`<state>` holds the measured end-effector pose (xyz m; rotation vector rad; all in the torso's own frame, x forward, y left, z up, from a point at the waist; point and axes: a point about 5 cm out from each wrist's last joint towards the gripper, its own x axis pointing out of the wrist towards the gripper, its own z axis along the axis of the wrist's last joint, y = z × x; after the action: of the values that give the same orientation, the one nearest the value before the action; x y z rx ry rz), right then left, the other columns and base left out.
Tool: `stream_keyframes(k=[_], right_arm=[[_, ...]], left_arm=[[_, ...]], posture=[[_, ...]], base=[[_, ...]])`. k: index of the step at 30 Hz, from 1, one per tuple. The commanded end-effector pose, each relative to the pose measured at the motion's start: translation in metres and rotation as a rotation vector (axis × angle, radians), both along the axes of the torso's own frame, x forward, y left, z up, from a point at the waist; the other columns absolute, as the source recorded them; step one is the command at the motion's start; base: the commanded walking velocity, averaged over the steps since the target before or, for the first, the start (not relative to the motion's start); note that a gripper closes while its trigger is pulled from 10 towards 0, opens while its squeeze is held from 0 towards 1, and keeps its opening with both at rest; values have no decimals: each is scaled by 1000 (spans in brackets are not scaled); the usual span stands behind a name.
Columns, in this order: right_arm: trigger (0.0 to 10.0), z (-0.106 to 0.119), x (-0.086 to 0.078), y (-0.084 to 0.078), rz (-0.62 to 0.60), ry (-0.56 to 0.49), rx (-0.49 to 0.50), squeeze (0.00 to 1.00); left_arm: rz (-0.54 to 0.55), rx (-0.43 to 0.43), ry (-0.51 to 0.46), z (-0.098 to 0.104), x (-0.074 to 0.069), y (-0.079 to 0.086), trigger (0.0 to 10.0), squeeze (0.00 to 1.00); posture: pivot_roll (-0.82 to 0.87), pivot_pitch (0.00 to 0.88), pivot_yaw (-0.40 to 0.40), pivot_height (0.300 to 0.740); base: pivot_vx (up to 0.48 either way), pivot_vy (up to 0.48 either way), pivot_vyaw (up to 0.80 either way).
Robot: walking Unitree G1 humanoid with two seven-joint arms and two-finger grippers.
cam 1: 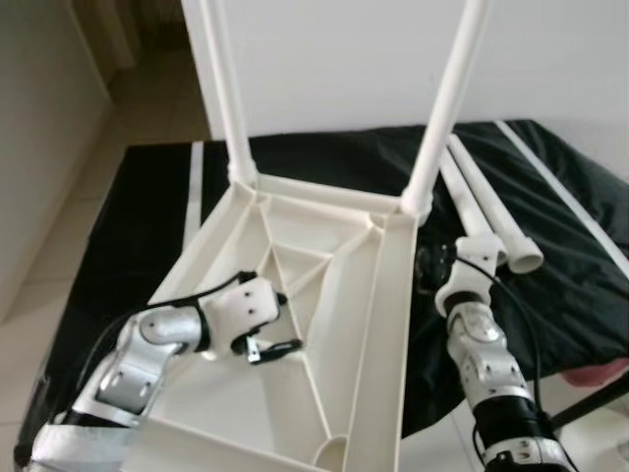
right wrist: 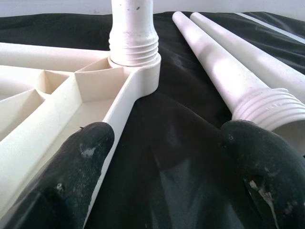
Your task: Building children table
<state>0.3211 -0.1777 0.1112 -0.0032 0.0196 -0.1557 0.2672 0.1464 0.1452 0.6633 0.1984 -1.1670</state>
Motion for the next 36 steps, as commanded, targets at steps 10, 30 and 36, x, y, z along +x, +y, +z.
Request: stream_keyframes(k=[10,30,36], right_arm=[[10000,-3,-1,0,3,21,1,0],[10000,-5,-1,11,43,39,18,0],[10000,-8,0,19,93,69,61,0]], left_arm=[[-19,-44,118,5,-13,14,10000,0],[90,14,166,-20,-7,-4,10000,0],[162,10,174,-25,1,-7,10000,0]], posture=[[47,0,-24,740],[37,3,-24,740],[35,4,-24,740]], base=[[0,0,0],[0,0,0],[0,0,0]])
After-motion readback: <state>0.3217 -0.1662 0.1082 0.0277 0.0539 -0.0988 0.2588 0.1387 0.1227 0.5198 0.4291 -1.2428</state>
